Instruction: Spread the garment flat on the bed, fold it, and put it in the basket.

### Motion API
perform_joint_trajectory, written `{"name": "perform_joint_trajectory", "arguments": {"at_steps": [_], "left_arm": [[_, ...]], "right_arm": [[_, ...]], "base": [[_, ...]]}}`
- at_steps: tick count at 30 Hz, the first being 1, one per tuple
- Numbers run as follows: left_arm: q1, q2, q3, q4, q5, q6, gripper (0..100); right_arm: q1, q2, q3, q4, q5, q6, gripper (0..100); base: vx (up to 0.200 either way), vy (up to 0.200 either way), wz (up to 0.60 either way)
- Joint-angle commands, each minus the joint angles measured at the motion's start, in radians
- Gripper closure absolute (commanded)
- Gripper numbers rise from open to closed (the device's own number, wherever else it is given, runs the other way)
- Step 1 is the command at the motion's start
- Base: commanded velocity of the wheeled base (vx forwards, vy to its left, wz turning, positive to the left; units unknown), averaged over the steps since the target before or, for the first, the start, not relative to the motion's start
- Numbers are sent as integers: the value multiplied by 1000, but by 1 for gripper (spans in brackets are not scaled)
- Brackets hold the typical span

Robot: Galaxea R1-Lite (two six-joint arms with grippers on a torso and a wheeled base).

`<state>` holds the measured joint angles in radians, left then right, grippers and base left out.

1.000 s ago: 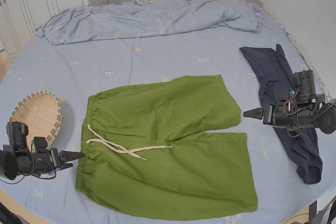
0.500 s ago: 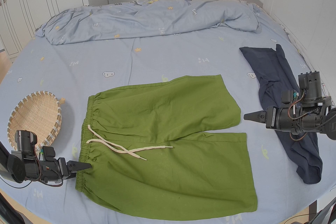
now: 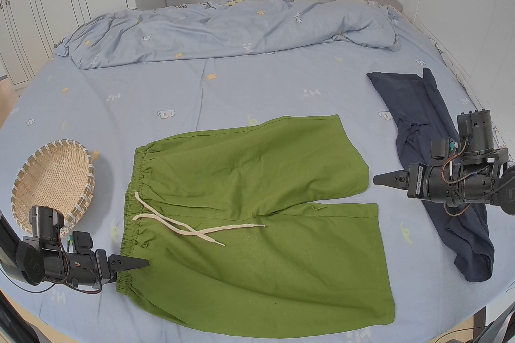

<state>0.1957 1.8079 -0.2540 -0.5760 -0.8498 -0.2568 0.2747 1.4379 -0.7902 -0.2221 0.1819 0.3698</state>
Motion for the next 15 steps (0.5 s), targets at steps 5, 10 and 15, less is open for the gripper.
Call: {"name": "perform_joint_trajectory", "arguments": {"at_steps": [5,10,15], "left_arm": [[-4,-5,9,-2,-37,-6,0],[2,-5,12,-2,-38,-4,0],[14,-25,29,-2,-40,-4,0]], "right_arm": [[0,3,3,-2,1,0,0],[-2,3,3,-2,-1,0,0],[-3,3,3,-2,-1,0,0]], "base": [[0,0,0],[0,0,0],[0,0,0]]}}
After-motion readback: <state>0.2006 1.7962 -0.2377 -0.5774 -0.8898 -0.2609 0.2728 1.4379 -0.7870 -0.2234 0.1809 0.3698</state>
